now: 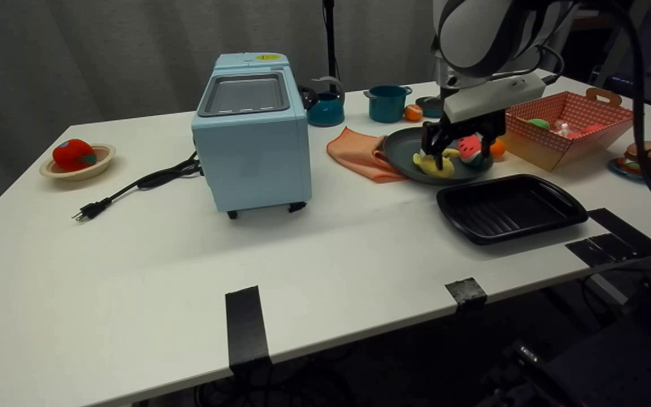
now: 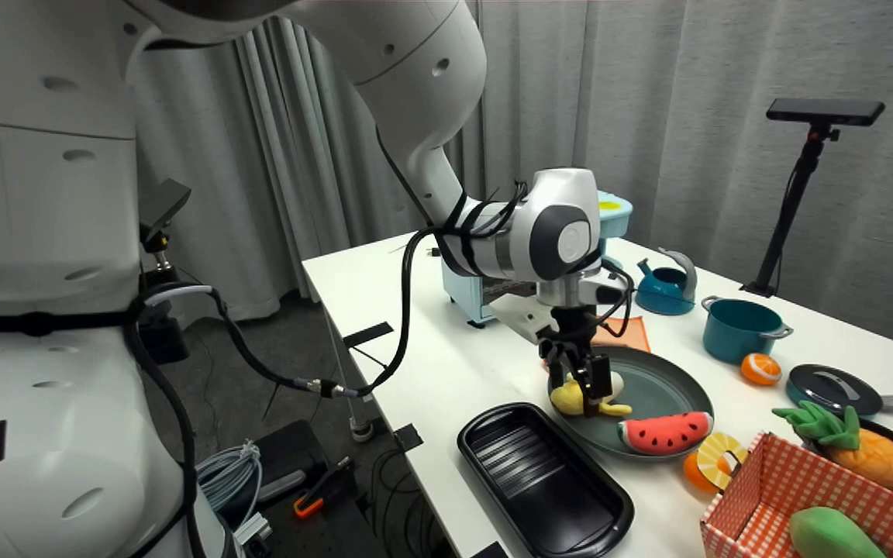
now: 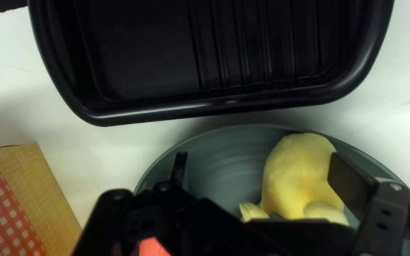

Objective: Take the banana plush toy from the plate and put it in the box

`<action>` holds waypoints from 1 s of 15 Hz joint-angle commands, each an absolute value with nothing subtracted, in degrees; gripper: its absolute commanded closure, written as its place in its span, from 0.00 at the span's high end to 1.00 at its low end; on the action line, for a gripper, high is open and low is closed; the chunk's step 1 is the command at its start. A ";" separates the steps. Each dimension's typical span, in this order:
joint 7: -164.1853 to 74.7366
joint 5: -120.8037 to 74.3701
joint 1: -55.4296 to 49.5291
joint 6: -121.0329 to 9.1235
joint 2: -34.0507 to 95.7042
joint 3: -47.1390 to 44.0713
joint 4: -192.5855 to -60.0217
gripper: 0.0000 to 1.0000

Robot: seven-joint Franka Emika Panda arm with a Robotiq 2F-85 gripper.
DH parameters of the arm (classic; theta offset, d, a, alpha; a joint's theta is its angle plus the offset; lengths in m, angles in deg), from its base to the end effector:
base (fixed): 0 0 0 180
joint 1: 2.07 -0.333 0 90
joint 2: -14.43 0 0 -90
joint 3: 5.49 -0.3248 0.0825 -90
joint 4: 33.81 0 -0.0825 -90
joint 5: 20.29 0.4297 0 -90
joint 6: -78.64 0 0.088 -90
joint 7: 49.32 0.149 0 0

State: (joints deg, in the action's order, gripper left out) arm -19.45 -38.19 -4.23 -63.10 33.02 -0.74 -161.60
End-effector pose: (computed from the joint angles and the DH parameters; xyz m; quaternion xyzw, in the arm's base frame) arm 0.5642 -0.0351 0.1482 0.9818 -0.1530 -0.0151 0.1112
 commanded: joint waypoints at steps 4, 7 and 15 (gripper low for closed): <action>-15.64 -39.74 -8.26 -67.68 38.82 3.05 -159.80 0.72; -15.50 -39.55 -9.48 -69.42 40.62 4.07 -158.64 0.49; -16.78 -39.11 -10.40 -70.09 45.09 6.09 -153.65 0.41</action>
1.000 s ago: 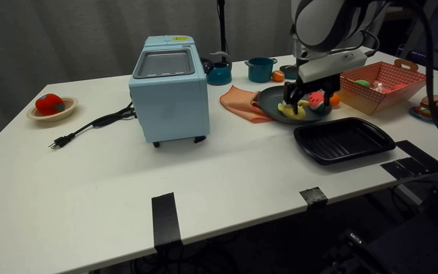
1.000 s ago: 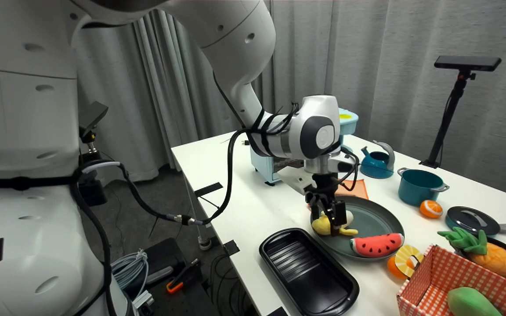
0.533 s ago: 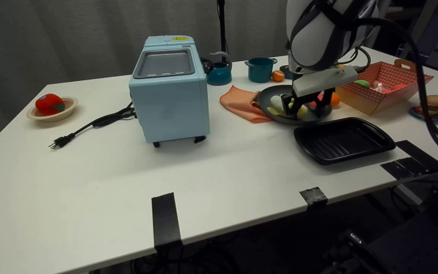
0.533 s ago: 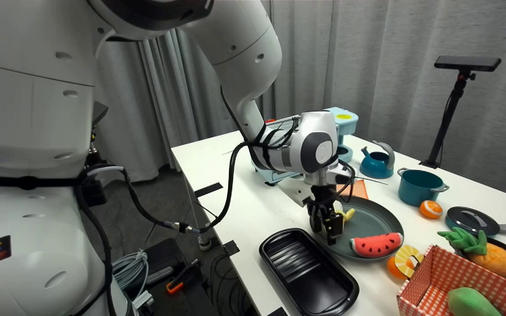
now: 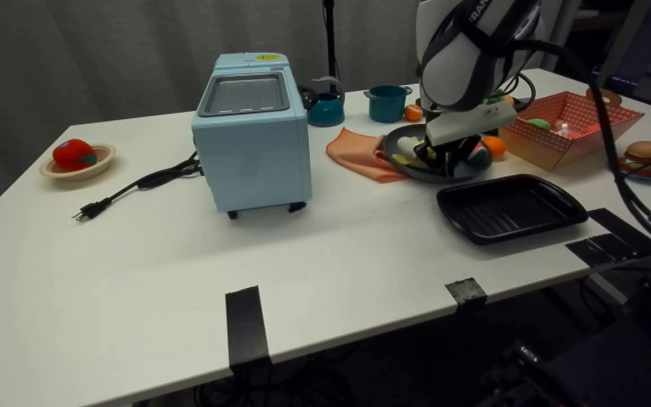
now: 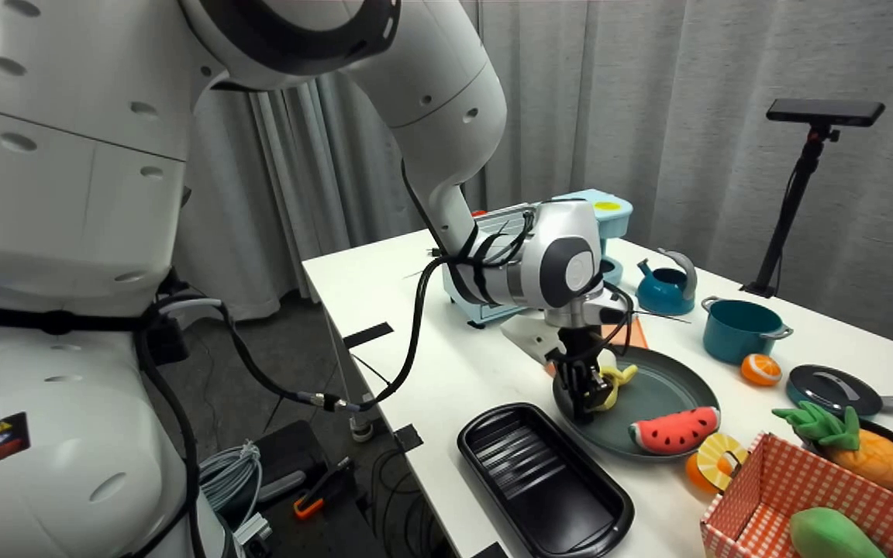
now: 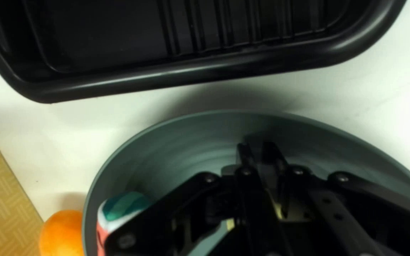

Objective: Take the banana plush toy from the plate and put it in the box

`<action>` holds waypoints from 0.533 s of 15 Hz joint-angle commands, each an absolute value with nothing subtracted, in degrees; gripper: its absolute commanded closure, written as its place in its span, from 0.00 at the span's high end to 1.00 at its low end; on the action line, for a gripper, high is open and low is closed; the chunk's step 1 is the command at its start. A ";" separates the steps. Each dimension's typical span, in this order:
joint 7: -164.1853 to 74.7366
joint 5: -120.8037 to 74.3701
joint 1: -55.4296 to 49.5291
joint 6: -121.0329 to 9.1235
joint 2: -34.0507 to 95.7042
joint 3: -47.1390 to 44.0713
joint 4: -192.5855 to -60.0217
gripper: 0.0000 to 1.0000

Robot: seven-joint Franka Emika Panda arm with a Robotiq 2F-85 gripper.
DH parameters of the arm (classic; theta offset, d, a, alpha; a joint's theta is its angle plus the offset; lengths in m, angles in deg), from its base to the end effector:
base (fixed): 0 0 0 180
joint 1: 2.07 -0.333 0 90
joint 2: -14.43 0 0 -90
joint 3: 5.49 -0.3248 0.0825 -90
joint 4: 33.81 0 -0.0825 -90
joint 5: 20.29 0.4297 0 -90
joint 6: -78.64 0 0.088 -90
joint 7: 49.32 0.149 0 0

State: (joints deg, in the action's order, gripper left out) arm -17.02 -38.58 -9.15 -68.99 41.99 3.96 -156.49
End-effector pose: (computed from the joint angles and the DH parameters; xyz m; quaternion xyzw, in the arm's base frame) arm 0.5904 -0.0329 0.1021 0.9803 -0.1550 0.0080 0.1221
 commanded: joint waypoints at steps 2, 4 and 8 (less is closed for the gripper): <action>-16.34 -39.75 -10.74 -70.01 46.26 7.17 -152.13 0.47; -14.57 -40.95 -12.22 -69.90 45.51 8.60 -152.38 0.62; -12.63 -41.44 -13.65 -69.73 46.78 10.34 -150.10 0.93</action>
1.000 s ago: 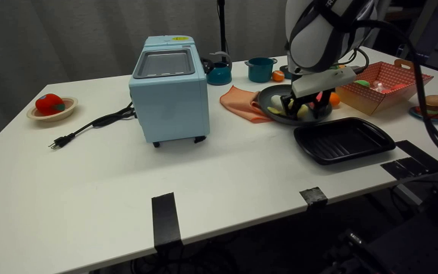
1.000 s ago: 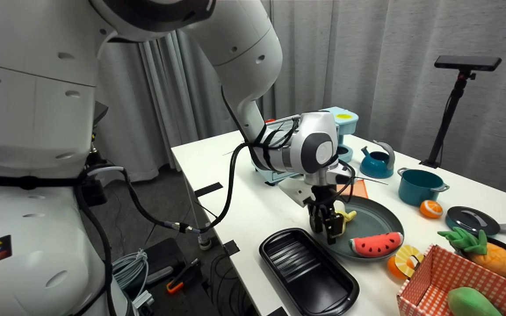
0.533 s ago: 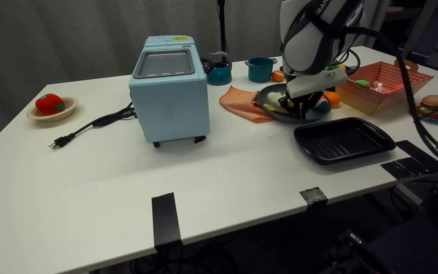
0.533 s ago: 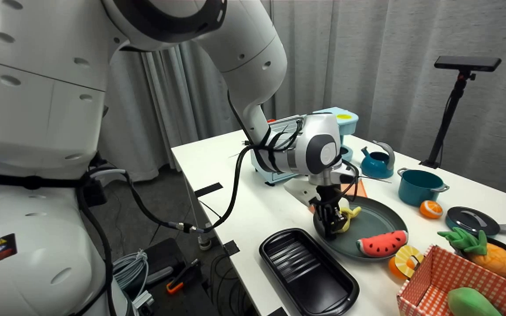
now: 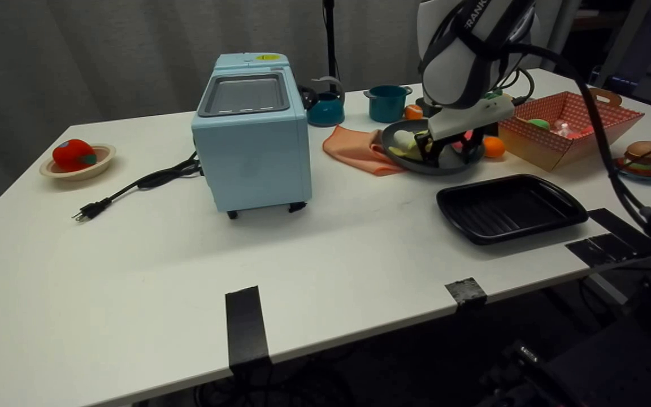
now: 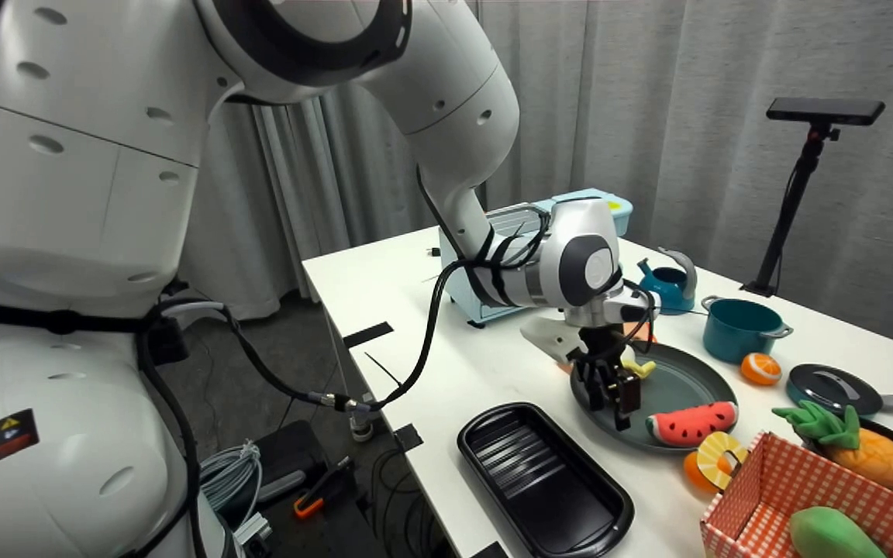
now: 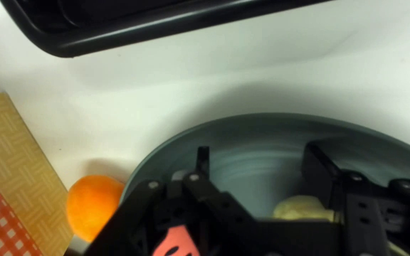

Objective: Take the banana plush toy from the plate and put it in the box

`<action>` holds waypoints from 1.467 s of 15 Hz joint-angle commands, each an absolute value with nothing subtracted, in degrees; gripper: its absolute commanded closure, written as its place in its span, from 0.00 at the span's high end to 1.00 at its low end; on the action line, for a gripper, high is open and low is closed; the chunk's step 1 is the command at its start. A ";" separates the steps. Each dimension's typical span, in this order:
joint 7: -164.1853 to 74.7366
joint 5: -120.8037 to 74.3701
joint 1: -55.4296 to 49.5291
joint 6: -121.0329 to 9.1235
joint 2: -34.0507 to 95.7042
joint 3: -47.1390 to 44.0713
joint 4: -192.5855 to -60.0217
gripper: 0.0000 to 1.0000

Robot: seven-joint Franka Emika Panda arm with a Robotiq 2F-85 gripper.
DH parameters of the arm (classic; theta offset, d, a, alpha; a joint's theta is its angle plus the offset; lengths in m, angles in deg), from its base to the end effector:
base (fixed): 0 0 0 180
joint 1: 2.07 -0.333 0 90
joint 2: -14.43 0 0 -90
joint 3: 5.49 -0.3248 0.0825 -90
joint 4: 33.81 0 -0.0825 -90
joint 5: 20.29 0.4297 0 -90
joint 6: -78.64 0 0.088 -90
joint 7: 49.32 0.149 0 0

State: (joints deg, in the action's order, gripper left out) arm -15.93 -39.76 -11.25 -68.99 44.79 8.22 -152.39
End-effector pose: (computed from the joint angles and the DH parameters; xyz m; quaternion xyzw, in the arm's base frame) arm 0.6134 -0.0584 0.1048 0.9745 -0.1674 0.0262 0.1471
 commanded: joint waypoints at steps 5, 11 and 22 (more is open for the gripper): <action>-11.13 -40.01 -13.37 -69.58 48.59 9.99 -145.43 1.00; -7.70 -40.16 -14.26 -69.65 53.99 11.15 -137.70 0.86; -5.73 -40.51 -17.27 -74.53 59.73 15.23 -131.52 0.01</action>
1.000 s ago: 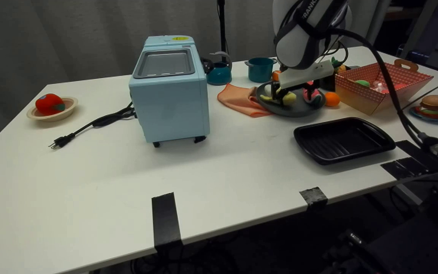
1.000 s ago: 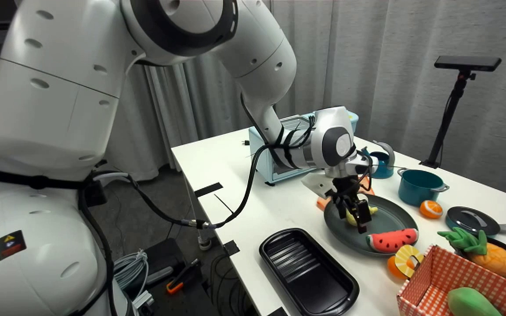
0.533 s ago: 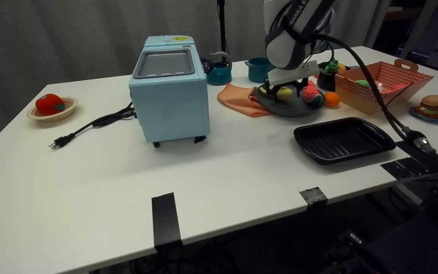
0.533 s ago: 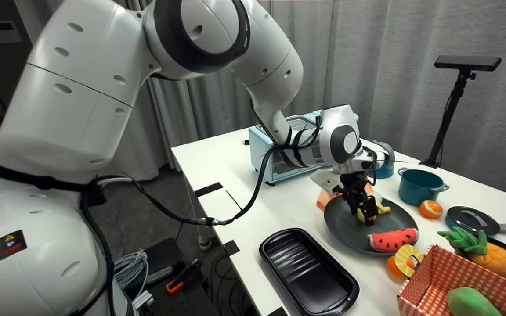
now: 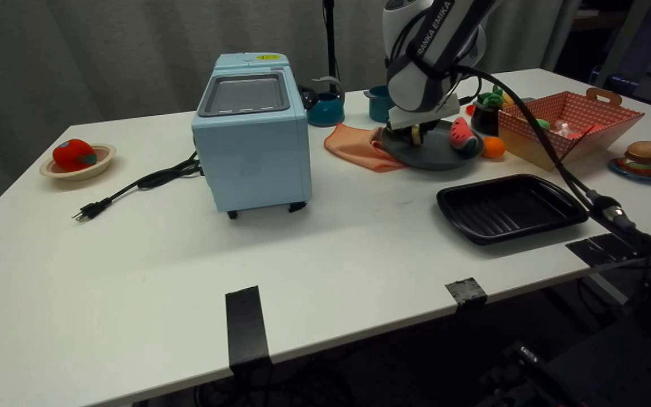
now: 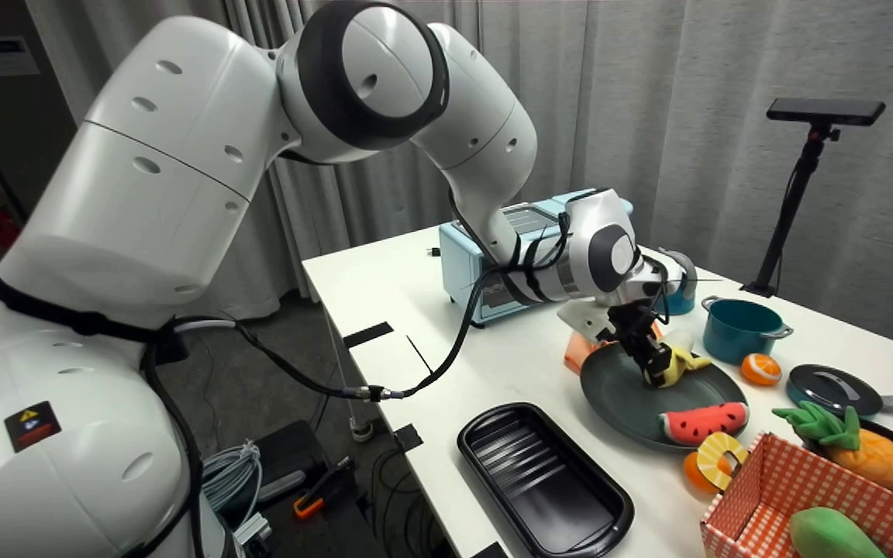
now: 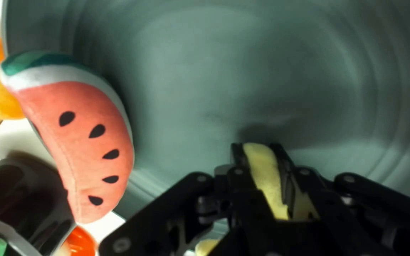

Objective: Take the banana plush toy from the plate and put it in the box

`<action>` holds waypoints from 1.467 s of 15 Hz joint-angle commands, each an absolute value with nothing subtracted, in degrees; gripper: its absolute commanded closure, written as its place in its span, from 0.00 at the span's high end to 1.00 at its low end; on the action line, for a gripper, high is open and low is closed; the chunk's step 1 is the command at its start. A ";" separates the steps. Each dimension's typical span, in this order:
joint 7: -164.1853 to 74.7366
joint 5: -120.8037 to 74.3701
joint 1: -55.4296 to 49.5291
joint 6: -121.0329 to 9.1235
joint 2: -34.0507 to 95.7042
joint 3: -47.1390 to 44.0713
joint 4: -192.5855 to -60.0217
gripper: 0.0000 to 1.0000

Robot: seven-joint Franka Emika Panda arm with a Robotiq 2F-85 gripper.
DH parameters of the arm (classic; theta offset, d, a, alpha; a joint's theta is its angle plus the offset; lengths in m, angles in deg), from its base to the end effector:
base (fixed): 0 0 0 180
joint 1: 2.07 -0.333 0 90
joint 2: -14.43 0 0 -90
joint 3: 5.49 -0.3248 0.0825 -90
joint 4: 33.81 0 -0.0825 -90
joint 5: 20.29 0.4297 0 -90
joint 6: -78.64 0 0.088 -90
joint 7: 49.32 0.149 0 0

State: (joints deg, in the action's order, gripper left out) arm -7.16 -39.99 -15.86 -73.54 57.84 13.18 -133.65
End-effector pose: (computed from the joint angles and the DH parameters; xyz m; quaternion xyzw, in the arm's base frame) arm 0.7225 -0.0479 0.1079 0.9551 -0.2048 0.1410 0.1614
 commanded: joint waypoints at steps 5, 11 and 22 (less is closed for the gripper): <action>-7.94 -39.72 -15.56 -73.15 56.22 16.00 -132.07 0.01; -8.65 -41.64 -15.06 -71.12 43.41 19.89 -140.08 0.02; -4.57 -55.75 -7.43 -57.69 29.77 22.09 -155.05 0.02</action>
State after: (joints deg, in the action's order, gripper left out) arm -6.94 -50.65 -9.78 -60.57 34.21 22.88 -150.26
